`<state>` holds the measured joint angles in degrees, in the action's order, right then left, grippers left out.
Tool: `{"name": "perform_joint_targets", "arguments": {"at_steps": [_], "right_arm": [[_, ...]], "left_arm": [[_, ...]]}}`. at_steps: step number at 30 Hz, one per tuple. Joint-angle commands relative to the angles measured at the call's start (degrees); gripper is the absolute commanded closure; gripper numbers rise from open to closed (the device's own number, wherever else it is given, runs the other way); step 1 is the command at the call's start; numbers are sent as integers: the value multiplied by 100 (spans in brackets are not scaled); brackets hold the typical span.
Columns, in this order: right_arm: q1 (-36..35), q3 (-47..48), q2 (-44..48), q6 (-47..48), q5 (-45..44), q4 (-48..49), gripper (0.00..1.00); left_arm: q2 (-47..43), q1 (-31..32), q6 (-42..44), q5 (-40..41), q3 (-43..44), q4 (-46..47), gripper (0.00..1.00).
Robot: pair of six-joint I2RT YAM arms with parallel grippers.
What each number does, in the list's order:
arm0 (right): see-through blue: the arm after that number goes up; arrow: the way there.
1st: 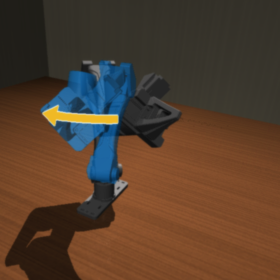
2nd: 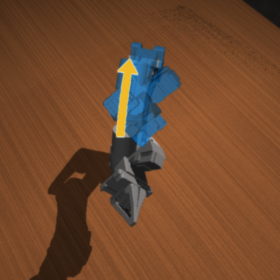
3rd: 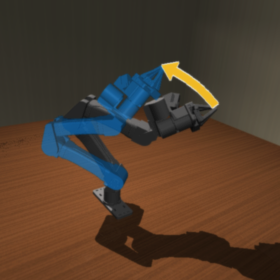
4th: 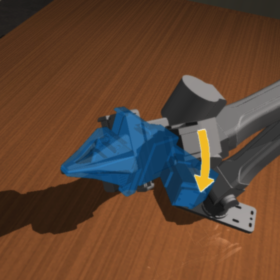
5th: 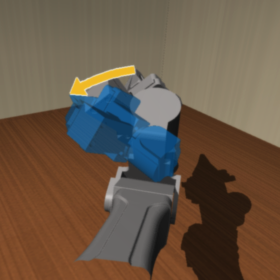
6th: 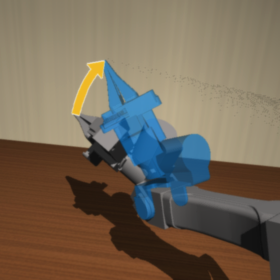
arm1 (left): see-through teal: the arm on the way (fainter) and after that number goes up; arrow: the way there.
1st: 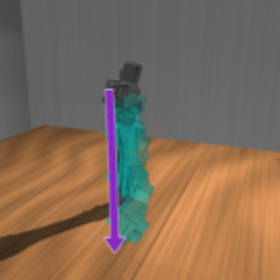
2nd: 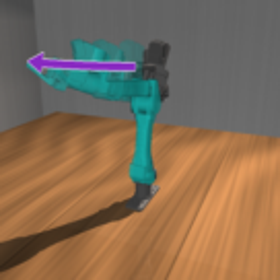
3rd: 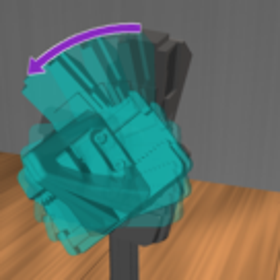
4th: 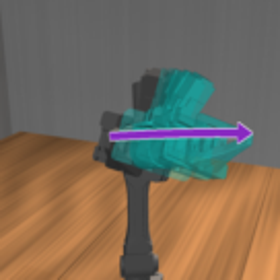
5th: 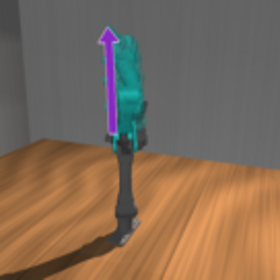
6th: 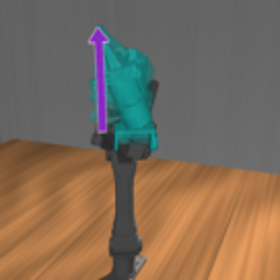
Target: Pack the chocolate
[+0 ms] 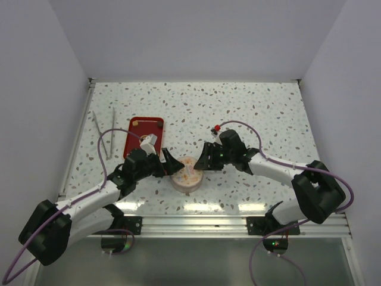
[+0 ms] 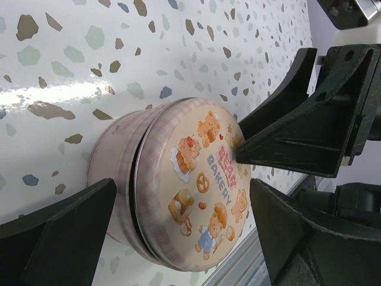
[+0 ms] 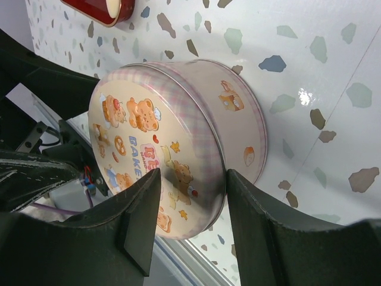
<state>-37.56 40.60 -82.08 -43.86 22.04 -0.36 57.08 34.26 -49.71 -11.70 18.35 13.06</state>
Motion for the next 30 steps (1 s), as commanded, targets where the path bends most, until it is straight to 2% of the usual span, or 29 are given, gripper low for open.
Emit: {"name": "perform_joint_targets", "arguments": {"at_steps": [1, 30], "right_arm": [[-67, 291, 202, -26, 178, 353, 48], [-58, 185, 228, 9, 125, 291, 48]], "left_arm": [[-92, 54, 129, -16, 248, 30, 0], [-259, 63, 392, 449, 424, -638, 0]]}}
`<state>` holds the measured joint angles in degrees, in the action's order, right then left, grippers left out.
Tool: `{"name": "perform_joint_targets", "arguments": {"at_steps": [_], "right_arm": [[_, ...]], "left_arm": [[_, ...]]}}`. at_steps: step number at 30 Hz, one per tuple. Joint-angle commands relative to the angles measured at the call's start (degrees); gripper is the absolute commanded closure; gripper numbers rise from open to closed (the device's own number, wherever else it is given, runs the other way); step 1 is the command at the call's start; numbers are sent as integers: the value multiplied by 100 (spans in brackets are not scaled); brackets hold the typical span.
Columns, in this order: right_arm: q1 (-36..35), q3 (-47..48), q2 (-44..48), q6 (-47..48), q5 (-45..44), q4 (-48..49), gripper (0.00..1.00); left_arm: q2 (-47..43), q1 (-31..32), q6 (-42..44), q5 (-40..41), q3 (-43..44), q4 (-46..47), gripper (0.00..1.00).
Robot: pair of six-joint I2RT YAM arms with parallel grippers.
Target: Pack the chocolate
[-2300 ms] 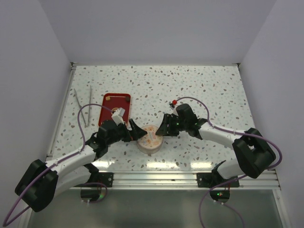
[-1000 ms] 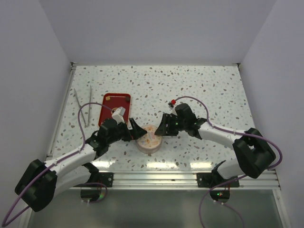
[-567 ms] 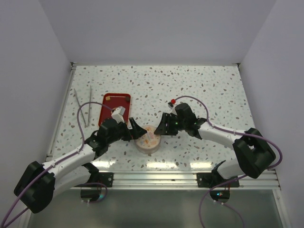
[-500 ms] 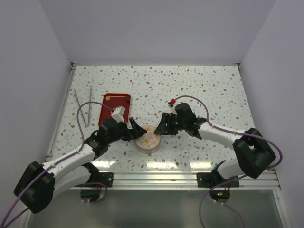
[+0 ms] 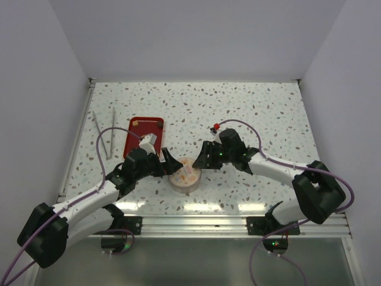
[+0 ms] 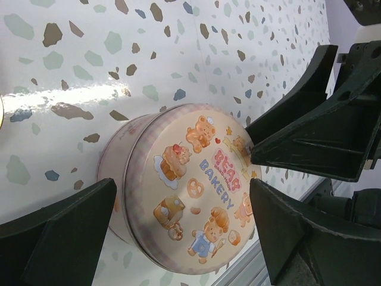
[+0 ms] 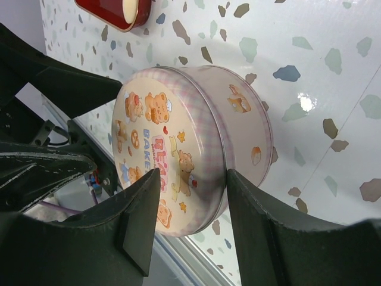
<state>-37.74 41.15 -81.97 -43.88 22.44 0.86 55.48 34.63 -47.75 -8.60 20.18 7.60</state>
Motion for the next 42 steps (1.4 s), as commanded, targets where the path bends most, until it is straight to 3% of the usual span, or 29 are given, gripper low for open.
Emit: {"name": "perform_joint_targets", "arguments": {"at_steps": [1, 18, 42], "right_arm": [[-41, 122, 217, 2, 85, 160, 47], [-50, 87, 349, 529, -502, -472, 37], [-401, 166, 665, 881, -1013, -1203, 36]], "left_arm": [[-108, 17, 230, 165, 249, -144, 0], [-134, 43, 661, 579, 267, -751, 0], [-451, 685, 345, 842, -50, -1471, 0]]}}
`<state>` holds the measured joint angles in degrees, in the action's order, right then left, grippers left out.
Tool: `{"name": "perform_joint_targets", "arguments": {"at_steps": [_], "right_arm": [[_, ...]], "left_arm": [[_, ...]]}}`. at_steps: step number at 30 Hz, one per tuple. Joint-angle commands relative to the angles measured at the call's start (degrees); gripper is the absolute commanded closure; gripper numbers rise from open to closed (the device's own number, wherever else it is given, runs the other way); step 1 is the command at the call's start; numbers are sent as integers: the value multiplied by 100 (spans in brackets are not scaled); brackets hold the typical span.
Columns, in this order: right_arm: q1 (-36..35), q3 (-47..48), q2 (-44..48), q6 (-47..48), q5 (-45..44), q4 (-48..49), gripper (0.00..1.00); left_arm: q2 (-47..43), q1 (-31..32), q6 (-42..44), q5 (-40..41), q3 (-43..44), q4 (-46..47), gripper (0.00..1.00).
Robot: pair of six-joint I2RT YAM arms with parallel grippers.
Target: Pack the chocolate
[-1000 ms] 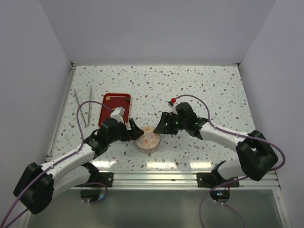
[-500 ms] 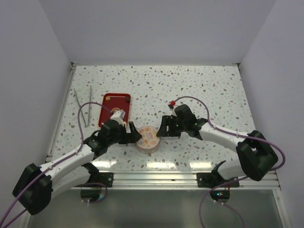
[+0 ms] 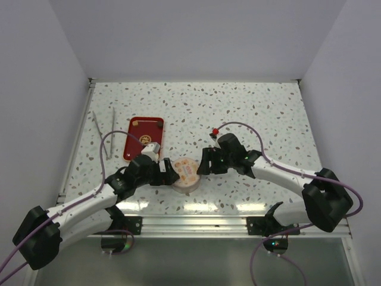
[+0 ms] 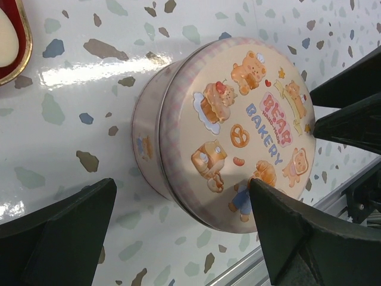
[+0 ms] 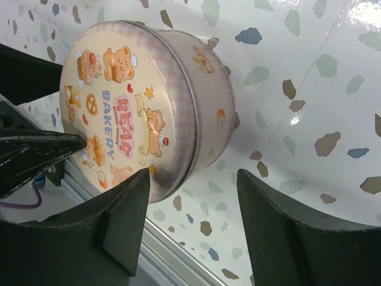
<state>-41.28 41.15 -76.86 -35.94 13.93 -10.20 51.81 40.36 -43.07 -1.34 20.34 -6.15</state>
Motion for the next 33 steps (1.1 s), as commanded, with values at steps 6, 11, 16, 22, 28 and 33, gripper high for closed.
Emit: {"name": "perform_joint_targets", "arguments": {"at_steps": [6, 11, 16, 22, 28, 33], "right_arm": [[-170, 289, 22, 79, -154, -79, 36], [-302, 280, -40, 79, -294, -158, 36], [-407, 262, -75, 88, -400, -263, 36], [-495, 236, -163, 105, -532, -360, 36], [-522, 192, -286, 52, -532, -264, 36], [-522, 192, -277, 61, -558, -281, 36]], "left_arm": [[-75, 218, -175, 117, -65, -105, 0], [-75, 262, -202, 117, -100, -114, 0], [-48, 288, -263, 117, -205, -79, 0], [-49, 306, -316, 108, -302, -35, 0], [57, 323, -343, 55, -408, 132, 0], [57, 332, -351, 64, -425, 176, 0]]}}
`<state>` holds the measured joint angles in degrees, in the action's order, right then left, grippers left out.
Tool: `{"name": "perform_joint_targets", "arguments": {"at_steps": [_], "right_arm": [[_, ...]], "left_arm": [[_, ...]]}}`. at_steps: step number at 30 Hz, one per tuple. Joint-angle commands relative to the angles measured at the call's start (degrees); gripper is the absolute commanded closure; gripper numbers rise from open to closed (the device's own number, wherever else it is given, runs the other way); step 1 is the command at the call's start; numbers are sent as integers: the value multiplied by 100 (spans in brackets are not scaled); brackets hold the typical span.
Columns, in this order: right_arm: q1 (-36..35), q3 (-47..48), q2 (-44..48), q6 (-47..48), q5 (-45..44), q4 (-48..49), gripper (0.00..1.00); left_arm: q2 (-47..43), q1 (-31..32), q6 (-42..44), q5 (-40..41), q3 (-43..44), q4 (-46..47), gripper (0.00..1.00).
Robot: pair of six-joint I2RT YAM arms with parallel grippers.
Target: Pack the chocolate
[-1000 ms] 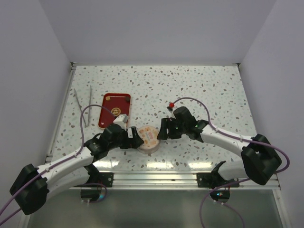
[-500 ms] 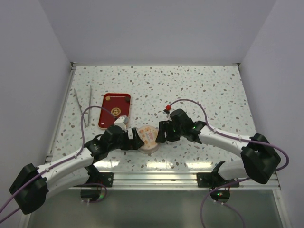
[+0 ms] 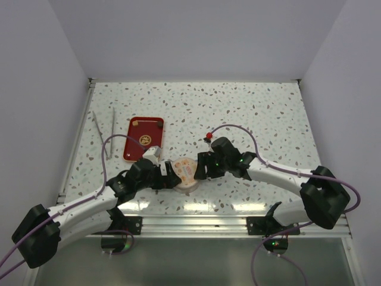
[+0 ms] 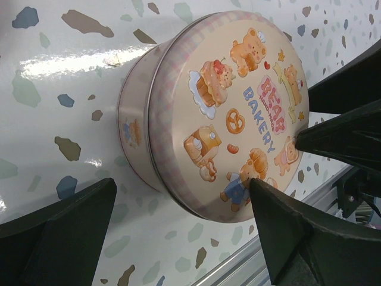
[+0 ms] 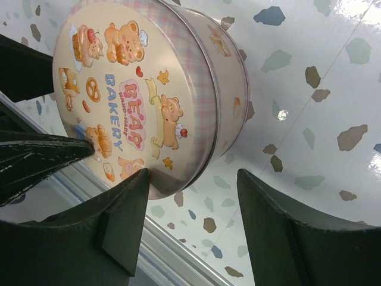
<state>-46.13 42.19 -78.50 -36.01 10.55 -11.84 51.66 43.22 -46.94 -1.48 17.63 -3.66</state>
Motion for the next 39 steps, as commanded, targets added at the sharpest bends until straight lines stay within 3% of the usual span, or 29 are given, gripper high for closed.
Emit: {"name": "perform_joint_targets", "arguments": {"at_steps": [1, 5, 9, 14, 17, 23, 24, 27, 30, 39], "right_arm": [[-37, 96, -104, 59, -211, -117, 36], [-37, 262, 62, 146, -246, -292, 36], [-37, 640, 273, 331, -456, -688, 21], [-10, 1018, 581, 638, -878, -1223, 17], [103, 1177, 722, 937, -1238, -1461, 14], [1289, 782, 1003, 1394, -1063, -1050, 13], [1578, 729, 1047, 1473, -1072, -997, 13], [2140, 729, 1100, 1825, -1072, -769, 13], [2764, 755, 1126, 1948, -835, -654, 13], [4243, 1273, 1425, 2133, -281, -442, 13]], "left_arm": [[55, 37, 36, 95, -154, -65, 0], [-208, 37, 132, 402, 38, -161, 0], [-437, 37, 334, 1068, 460, -626, 0], [-762, -42, 615, 1843, 1023, -1260, 0], [-780, -410, 939, 1949, 1225, -1278, 0], [-325, -1648, 1669, 1599, 1322, -356, 0], [-219, -2103, 1749, 1476, 1348, -198, 0], [334, -3183, 2039, 416, 1620, 539, 0], [573, -3802, 2276, 174, 1963, 621, 0], [468, -4032, 2813, 603, 3403, -405, 0]]}}
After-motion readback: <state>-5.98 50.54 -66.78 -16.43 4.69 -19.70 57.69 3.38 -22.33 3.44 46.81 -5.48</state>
